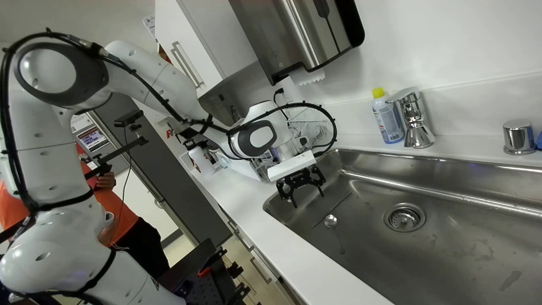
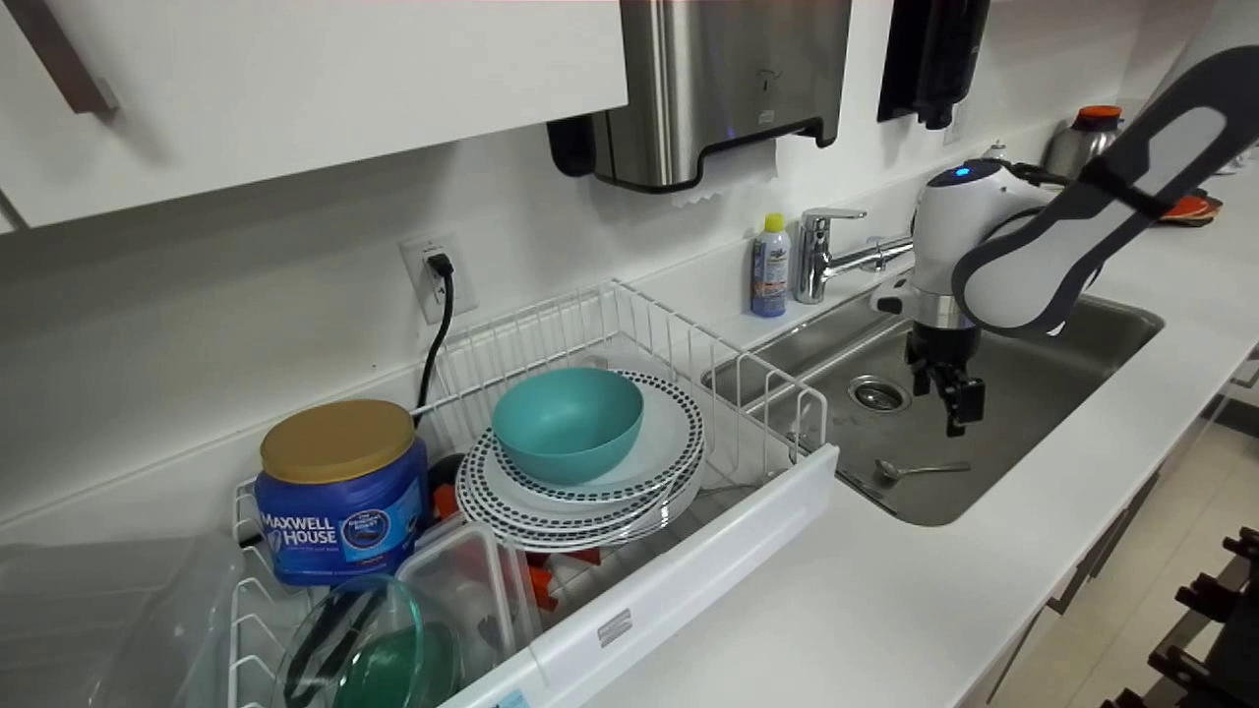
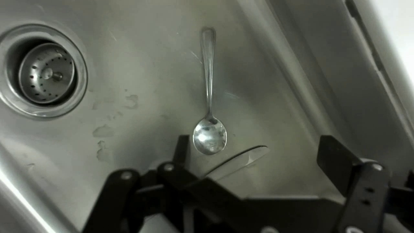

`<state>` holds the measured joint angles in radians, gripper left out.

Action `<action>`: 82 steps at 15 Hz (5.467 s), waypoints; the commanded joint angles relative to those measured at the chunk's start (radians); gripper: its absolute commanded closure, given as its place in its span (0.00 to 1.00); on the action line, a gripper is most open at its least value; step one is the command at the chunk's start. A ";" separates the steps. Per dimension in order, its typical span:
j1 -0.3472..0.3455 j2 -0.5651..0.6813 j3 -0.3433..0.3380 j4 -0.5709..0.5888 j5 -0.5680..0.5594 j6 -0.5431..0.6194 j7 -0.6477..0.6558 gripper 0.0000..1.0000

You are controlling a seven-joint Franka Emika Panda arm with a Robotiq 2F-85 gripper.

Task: Pick up the spoon from the sink and put it in the light blue bowl.

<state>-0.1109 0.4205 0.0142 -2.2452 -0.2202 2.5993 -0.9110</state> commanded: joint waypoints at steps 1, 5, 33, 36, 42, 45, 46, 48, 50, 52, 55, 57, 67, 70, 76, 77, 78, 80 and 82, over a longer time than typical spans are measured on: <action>-0.050 0.096 0.034 0.060 0.018 0.049 -0.092 0.00; -0.104 0.176 0.047 0.081 0.021 0.131 -0.155 0.00; -0.091 0.334 0.031 0.161 -0.004 0.182 -0.123 0.00; -0.100 0.357 0.030 0.178 -0.005 0.186 -0.129 0.00; -0.115 0.401 0.025 0.218 -0.003 0.181 -0.129 0.26; -0.121 0.407 0.028 0.232 -0.002 0.177 -0.130 0.51; -0.120 0.405 0.027 0.233 -0.002 0.176 -0.129 0.57; -0.120 0.401 0.028 0.234 -0.001 0.175 -0.128 0.71; -0.123 0.393 0.028 0.231 0.000 0.175 -0.129 0.86; -0.124 0.391 0.027 0.231 -0.001 0.176 -0.128 1.00; -0.117 0.343 0.032 0.189 0.002 0.166 -0.116 0.98; -0.108 0.289 0.037 0.147 0.005 0.152 -0.103 0.98; -0.095 -0.143 0.113 -0.125 0.036 0.109 -0.140 0.98; -0.061 -0.297 0.138 -0.181 0.061 0.067 -0.158 0.98; 0.070 -0.563 0.105 -0.215 0.181 -0.078 -0.273 0.98; 0.093 -0.589 0.092 -0.213 0.190 -0.104 -0.292 0.98; 0.115 -0.604 0.077 -0.218 0.198 -0.129 -0.319 0.98; 0.132 -0.563 0.062 -0.186 0.164 -0.112 -0.268 0.92; 0.141 -0.584 0.056 -0.198 0.165 -0.118 -0.275 0.92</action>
<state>-0.0085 -0.1641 0.1074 -2.4449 -0.0440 2.4831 -1.1945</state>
